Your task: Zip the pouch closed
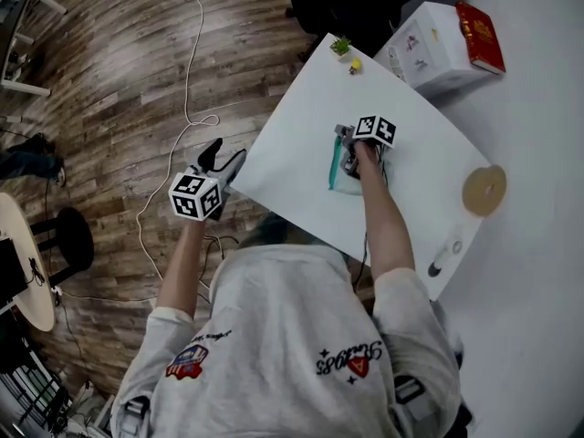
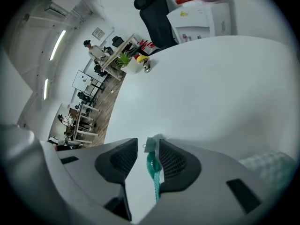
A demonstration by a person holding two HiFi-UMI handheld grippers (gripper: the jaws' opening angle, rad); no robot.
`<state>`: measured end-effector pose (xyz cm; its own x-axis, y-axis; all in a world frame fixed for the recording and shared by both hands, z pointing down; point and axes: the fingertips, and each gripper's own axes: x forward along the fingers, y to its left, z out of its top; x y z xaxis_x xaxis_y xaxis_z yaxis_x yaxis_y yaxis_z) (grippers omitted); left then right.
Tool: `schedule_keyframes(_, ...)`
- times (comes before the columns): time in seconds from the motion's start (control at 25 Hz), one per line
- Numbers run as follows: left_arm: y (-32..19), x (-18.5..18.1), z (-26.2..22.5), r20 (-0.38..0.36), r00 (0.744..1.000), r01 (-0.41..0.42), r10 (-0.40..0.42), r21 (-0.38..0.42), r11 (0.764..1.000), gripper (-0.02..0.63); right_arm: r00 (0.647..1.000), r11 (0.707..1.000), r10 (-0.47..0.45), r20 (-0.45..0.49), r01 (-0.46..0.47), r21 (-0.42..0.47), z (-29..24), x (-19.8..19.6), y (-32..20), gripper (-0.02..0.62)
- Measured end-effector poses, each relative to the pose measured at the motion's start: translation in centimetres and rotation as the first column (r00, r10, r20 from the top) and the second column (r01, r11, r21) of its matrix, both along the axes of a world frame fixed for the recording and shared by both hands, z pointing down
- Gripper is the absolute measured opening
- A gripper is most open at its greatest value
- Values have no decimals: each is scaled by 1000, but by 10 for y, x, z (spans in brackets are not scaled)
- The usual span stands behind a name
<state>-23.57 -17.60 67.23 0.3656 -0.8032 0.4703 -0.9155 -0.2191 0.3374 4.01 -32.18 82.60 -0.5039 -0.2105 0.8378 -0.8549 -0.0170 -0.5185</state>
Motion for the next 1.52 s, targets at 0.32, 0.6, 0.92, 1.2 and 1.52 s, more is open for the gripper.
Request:
schedule_keyframes(0.32,8,1,8,-18,1000,3,-3,-24,1000,290,1000,999,0,-17,0,-36,12,-2,0,102)
schedule_keyframes(0.6,13,10,16,-28,1000,-12,10,-46,999,287,999,995,46,-5,-46,-85,16,5,0,49)
schedule_keyframes(0.92,13,13,14,-25,999,-37,36,-43,998,285,1000,1000,7,29,-7,-10,2,-2,0,37)
schedule_keyframes(1.2,2,35,6,-29,995,-94,94,-22,995,284,991,990,-36,128,18,138,-40,-6,-7,31)
schedule_keyframes(1.52,-5,56,-7,-28,987,-161,161,9,987,282,976,957,-62,208,-1,290,-94,3,-6,21)
